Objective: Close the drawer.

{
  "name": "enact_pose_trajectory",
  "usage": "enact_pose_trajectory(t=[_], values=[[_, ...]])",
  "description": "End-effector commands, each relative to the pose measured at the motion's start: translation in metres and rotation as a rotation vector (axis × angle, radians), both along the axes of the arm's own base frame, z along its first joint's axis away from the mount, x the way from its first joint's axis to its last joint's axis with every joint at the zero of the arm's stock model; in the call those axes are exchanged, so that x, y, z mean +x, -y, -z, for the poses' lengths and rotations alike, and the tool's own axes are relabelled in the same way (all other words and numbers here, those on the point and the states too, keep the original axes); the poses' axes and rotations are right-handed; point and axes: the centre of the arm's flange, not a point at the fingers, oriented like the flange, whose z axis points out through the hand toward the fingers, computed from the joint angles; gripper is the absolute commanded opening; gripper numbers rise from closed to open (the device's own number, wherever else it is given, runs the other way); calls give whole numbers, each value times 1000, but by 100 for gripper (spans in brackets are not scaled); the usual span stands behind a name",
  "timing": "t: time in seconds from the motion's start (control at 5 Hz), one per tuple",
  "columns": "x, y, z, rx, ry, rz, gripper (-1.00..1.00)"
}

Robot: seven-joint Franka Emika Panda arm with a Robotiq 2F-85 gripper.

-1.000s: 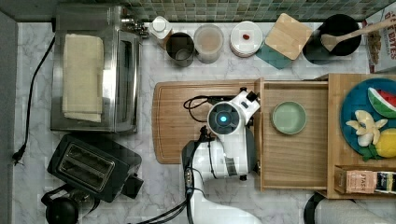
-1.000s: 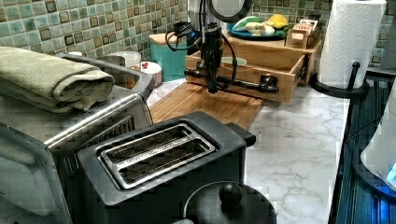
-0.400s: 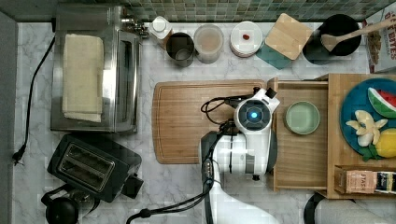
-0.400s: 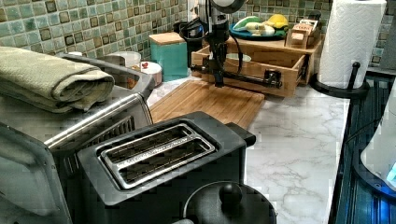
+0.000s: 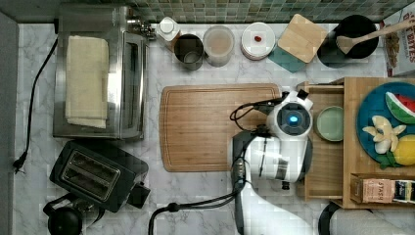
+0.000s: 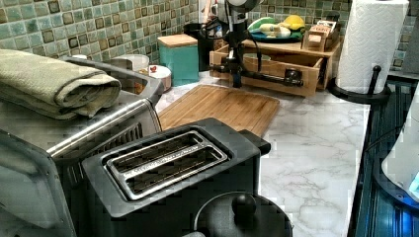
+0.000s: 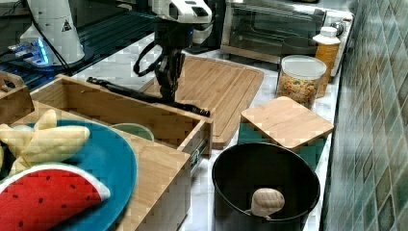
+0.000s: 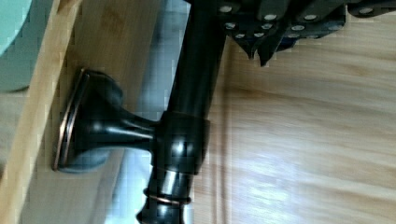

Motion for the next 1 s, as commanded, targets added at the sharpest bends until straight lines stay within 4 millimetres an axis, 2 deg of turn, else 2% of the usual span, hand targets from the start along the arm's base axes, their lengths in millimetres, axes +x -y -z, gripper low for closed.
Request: enact_pose_trajectory(t=[0.2,0.4,0.6,0.8,1.0], values=[[-21,201,-85,-128,125,169,-100],[-27,226,-88,-163,174,193,-100],[-22,253,-84,-201,195,164,-100],[-20,270,-108,-277,162,183,-100],[-18,284,-126,-193,139,124,-100]])
